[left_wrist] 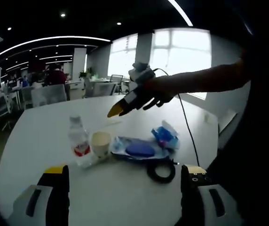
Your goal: Arrange the tabletop items into an orderly group along one side of the table until the central work area is clear of visible clutter.
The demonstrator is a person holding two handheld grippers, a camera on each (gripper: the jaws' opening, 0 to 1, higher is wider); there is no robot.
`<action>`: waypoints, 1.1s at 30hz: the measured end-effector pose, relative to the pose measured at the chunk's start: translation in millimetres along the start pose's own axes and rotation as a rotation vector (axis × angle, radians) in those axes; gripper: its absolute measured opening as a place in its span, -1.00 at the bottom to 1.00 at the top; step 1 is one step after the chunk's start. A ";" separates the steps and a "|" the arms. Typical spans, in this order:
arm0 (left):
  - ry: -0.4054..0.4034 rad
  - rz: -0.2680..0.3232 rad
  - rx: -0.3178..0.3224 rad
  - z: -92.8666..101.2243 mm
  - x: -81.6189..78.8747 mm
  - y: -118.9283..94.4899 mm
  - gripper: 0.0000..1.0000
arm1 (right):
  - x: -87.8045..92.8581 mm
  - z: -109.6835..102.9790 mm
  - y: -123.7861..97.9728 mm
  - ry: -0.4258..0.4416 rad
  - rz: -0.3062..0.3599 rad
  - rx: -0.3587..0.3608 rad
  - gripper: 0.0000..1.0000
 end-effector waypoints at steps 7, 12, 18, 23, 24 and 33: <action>0.001 0.003 0.006 0.4 -1.4 4.2 0.92 | 21.6 5.2 -31.6 -0.037 0.064 -0.025 0.51; -0.004 0.014 0.018 1.6 -0.5 7.2 0.79 | 33.5 11.8 -52.1 -0.073 0.141 -0.039 0.60; 0.001 0.015 0.019 6.1 -2.0 11.6 0.84 | 52.4 16.9 -85.3 -0.069 0.231 -0.050 0.78; -0.012 -0.003 0.012 4.1 3.8 13.4 0.92 | 66.6 20.4 -103.2 -0.082 0.271 -0.040 0.86; -0.017 -0.004 0.013 3.0 5.1 13.6 0.93 | 69.3 21.4 -106.2 -0.083 0.278 -0.041 0.90; -0.040 -0.007 0.010 3.8 2.1 14.4 0.99 | 111.3 46.3 -141.9 -0.104 0.311 0.008 0.99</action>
Point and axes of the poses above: the point that each gripper's makers call its tool centre point, and the gripper's own axes: y roughly forward along the fingers, z roughly to its right, x roughly out of its underside, the point moved 9 cm from there along -y, roughly backward along the fingers, and after that the axes turned 13 degrees about y, right-handed, at the moved point
